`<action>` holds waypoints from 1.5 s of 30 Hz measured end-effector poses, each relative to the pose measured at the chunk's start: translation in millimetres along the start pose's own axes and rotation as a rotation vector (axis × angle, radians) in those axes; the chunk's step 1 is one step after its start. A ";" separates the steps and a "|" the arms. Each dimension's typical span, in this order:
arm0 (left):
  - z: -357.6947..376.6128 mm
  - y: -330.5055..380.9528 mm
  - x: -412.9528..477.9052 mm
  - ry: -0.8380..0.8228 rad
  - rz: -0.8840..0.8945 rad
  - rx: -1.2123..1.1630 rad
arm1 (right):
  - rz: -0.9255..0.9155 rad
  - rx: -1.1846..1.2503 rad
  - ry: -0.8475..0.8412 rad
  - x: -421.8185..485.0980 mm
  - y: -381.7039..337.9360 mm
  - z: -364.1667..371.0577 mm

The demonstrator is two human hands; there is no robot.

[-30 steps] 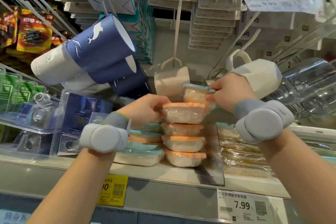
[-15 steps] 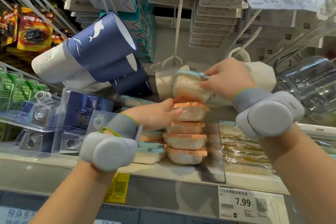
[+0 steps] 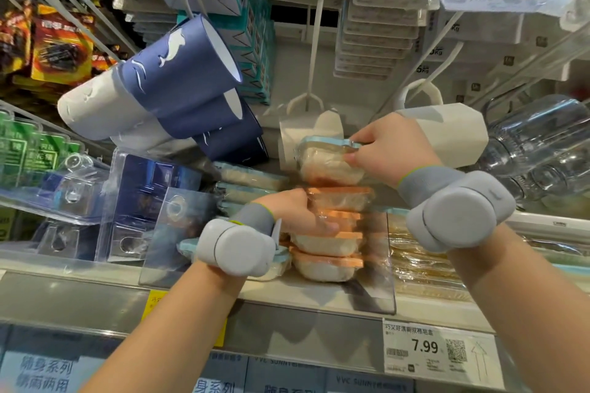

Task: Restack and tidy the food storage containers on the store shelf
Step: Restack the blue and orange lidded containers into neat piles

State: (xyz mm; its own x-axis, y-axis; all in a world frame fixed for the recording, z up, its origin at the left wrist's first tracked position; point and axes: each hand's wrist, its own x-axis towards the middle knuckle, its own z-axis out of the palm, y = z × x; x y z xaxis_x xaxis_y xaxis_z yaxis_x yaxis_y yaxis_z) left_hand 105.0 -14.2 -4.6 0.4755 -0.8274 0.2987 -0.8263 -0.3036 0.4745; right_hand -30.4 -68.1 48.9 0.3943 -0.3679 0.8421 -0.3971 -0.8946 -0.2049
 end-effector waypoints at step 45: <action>-39.5 -45.9 -62.9 1.071 0.218 0.493 | -0.068 0.088 -0.407 -12.3 -23.1 55.6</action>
State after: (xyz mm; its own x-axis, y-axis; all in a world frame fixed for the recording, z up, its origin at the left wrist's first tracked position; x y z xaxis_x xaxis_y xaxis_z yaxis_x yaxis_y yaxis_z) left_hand 124.9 70.5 -12.4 0.1273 -0.1415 0.9817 -0.8360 -0.5479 0.0294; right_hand 20.0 -57.0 15.6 0.7190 -0.3620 0.5933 -0.2939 -0.9319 -0.2124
